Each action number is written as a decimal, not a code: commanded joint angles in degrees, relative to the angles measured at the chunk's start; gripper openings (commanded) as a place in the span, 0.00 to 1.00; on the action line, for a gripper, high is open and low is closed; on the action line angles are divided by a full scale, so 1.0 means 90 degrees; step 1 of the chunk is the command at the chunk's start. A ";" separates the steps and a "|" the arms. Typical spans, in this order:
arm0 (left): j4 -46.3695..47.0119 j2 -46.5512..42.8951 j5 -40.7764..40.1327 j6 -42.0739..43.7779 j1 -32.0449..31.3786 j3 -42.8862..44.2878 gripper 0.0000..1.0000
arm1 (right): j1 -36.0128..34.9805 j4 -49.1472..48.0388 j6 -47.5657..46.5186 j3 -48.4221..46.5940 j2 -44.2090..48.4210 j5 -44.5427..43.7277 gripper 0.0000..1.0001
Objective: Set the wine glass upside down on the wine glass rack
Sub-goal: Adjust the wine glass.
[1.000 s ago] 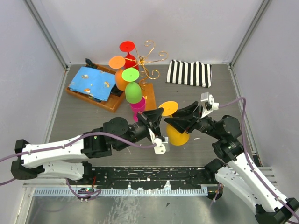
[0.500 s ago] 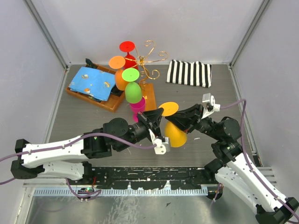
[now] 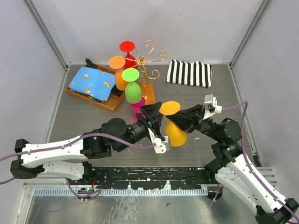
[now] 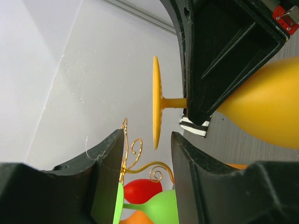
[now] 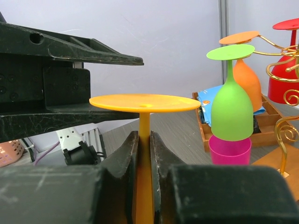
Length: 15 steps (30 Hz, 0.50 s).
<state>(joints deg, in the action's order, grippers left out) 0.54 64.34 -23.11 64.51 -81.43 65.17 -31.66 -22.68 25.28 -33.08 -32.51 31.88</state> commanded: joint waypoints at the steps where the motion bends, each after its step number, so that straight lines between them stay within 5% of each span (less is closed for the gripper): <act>1: 0.0107 -0.0220 -0.0215 -0.0132 -0.0015 0.0080 0.54 | -0.0008 -0.0110 -0.0299 -0.0110 0.0052 -0.0420 0.00; 6: -0.0802 -0.0483 -0.0153 -0.1211 0.0355 0.0453 0.66 | -0.0010 0.0088 -0.0894 -0.0196 0.0000 -0.0736 0.00; 15: -0.1359 -0.0433 0.1752 -0.2752 0.2810 0.1035 0.66 | -0.0012 0.0111 -0.1829 -0.0688 -0.1321 -0.1368 0.00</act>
<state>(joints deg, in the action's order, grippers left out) -8.73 59.92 -16.84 48.18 -64.36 70.81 -31.66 -20.43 13.47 -35.00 -39.38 24.14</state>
